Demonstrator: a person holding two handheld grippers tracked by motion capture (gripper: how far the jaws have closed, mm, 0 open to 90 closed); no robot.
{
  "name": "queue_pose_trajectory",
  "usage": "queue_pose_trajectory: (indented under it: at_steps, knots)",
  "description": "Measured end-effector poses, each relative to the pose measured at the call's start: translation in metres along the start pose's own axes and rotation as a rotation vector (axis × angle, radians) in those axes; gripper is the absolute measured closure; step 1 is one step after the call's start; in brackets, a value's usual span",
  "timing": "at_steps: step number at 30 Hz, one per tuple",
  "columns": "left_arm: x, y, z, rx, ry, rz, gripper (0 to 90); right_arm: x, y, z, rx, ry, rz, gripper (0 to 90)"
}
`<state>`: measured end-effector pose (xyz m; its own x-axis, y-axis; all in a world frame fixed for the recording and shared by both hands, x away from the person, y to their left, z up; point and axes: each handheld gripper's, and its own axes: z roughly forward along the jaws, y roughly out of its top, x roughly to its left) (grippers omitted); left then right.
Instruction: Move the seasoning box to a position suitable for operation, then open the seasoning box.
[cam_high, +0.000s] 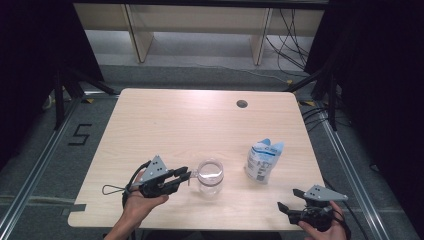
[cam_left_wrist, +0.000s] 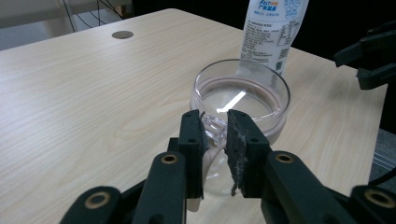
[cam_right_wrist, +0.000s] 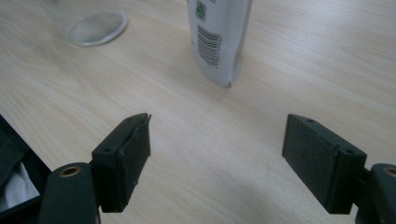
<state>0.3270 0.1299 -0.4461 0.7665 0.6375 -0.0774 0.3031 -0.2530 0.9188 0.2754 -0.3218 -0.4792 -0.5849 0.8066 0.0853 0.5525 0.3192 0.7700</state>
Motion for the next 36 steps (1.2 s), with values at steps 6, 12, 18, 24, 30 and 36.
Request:
queue_pose_trajectory:
  at_steps: [6,12,18,24,30,36]
  knots:
    - [0.001,-0.001,0.006,0.017,0.009,0.008,81.4,-0.003,0.000,0.001,-0.009,0.012,-0.017,24.5]
    - [-0.001,-0.002,0.008,0.025,0.015,0.009,82.7,-0.007,0.000,0.003,-0.011,0.016,-0.011,24.5]
    - [-0.001,-0.003,0.005,0.023,0.021,0.014,83.3,-0.001,0.002,0.004,-0.003,0.025,0.007,24.6]
    - [-0.002,-0.003,0.006,0.017,0.018,0.012,84.2,0.002,0.004,0.005,-0.017,0.039,-0.030,27.7]
    - [-0.001,-0.001,0.007,0.025,0.011,-0.001,85.4,0.012,0.009,0.009,-0.053,0.106,-0.007,34.0]
    - [0.000,0.001,0.012,0.031,0.018,-0.004,87.9,0.029,0.017,0.019,-0.071,0.160,-0.072,41.0]
